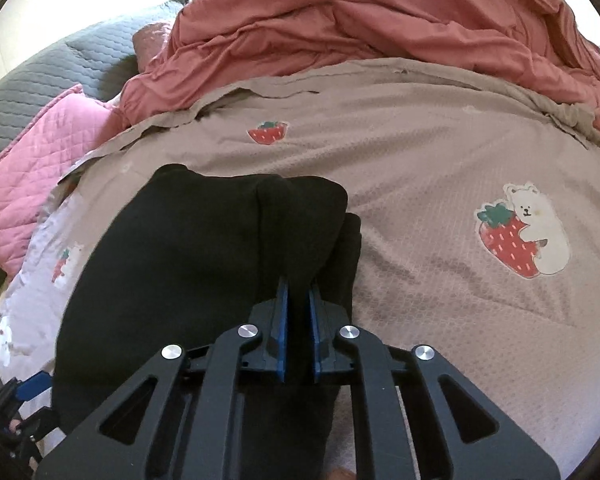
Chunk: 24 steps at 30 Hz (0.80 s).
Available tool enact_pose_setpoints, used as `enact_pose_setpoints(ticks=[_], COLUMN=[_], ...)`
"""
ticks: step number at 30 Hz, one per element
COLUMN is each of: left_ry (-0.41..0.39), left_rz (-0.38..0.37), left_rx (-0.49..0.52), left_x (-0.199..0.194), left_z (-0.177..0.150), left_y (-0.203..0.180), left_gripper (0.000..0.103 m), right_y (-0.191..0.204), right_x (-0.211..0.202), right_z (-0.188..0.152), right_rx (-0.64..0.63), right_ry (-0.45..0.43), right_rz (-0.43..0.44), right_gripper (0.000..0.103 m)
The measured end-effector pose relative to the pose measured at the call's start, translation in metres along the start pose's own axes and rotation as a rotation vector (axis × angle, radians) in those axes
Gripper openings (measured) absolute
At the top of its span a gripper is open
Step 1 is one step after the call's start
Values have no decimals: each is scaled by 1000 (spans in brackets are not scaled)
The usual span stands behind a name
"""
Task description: Fold small clothes
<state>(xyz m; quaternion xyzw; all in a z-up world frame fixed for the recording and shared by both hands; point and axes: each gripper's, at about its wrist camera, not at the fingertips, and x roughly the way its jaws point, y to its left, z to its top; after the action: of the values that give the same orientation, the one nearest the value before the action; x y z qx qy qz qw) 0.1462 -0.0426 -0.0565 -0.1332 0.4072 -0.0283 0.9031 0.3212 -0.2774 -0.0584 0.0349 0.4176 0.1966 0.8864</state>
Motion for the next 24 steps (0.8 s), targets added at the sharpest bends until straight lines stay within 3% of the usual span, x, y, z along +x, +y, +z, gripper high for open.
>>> enact_pose_setpoints(ticks=[8, 17, 21, 24], left_ry=[-4, -3, -6, 1], left_rz=[2, 15, 24, 31], left_rx=[-9, -9, -15, -19], left_x=[-2, -4, -8, -9], left_z=[2, 4, 4, 4], left_y=[2, -1, 1, 2], left_gripper=[67, 67, 68, 67], right_y=[0, 8, 16, 18], right_x=[-56, -88, -92, -90], right_z=[-14, -53, -68, -72], right_rx=[-10, -84, -114, -117], right_ry=[-66, -23, 8, 15], right_rz=[70, 145, 169, 178], right_gripper=[14, 18, 29, 30])
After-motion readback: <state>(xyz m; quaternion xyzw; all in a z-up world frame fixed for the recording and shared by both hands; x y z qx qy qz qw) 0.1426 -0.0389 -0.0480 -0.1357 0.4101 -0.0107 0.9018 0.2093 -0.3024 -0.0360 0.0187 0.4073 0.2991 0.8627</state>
